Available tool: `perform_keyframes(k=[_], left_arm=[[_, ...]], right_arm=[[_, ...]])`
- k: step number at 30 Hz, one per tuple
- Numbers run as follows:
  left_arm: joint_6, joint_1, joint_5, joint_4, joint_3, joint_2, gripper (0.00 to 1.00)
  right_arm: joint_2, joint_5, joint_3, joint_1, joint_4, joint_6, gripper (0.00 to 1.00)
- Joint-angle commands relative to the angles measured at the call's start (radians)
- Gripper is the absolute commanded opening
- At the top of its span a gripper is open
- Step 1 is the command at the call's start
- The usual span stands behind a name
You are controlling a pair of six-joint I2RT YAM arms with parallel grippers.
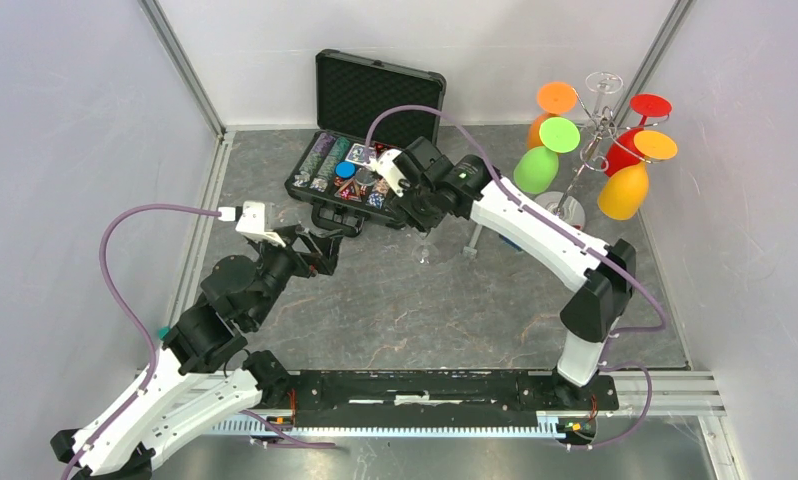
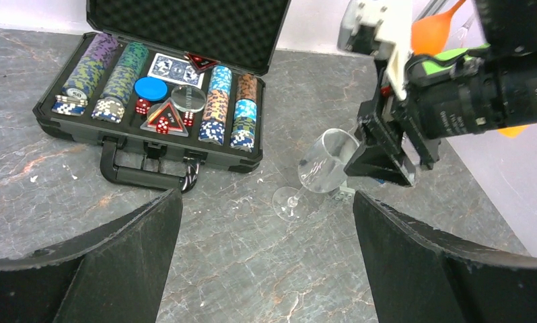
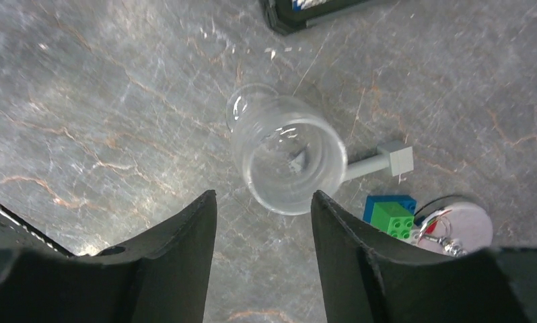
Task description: Take the wine glass off the wine glass rack
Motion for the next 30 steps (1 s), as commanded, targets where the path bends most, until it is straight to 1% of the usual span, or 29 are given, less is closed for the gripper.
perform_keyframes(k=[1, 4, 7, 11, 15, 18, 19, 21, 22, 25, 28, 30], left_arm=[[0.022, -0.003, 0.028, 0.019, 0.024, 0.002, 1.0], [0.031, -0.003, 0.06, 0.029, 0.021, 0.01, 1.0], [0.042, -0.003, 0.109, 0.036, 0.025, 0.03, 1.0], [0.019, -0.003, 0.136, 0.077, 0.038, 0.066, 1.0], [-0.027, -0.003, 0.259, 0.164, 0.062, 0.143, 1.0], [-0.087, -0.003, 0.379, 0.262, 0.093, 0.231, 1.0], [-0.121, -0.003, 0.416, 0.321, 0.091, 0.257, 1.0], [-0.217, -0.004, 0.508, 0.51, 0.084, 0.336, 1.0], [-0.257, -0.004, 0.533, 0.565, 0.095, 0.38, 1.0], [-0.377, -0.005, 0.588, 0.673, 0.188, 0.548, 1.0], [-0.474, -0.006, 0.602, 0.726, 0.304, 0.712, 1.0], [-0.52, -0.012, 0.598, 0.746, 0.384, 0.818, 0.95]], right_arm=[[-0.108, -0.038, 0.038, -0.015, 0.094, -0.006, 0.6], [-0.167, -0.058, 0.022, -0.037, 0.147, 0.016, 0.64], [-0.252, -0.047, 0.009, -0.064, 0.208, 0.065, 0.65], [-0.368, 0.053, -0.004, -0.111, 0.287, 0.148, 0.67], [-0.455, 0.133, -0.005, -0.214, 0.311, 0.23, 0.7], [-0.494, 0.141, -0.022, -0.331, 0.302, 0.264, 0.71], [-0.504, 0.127, -0.03, -0.366, 0.298, 0.273, 0.71], [-0.53, 0.109, -0.055, -0.419, 0.299, 0.287, 0.71], [-0.546, 0.11, -0.066, -0.437, 0.299, 0.29, 0.71], [-0.603, 0.138, -0.111, -0.451, 0.301, 0.293, 0.64], [-0.684, 0.203, -0.198, -0.452, 0.324, 0.295, 0.6], [-0.75, 0.261, -0.261, -0.451, 0.333, 0.297, 0.59]])
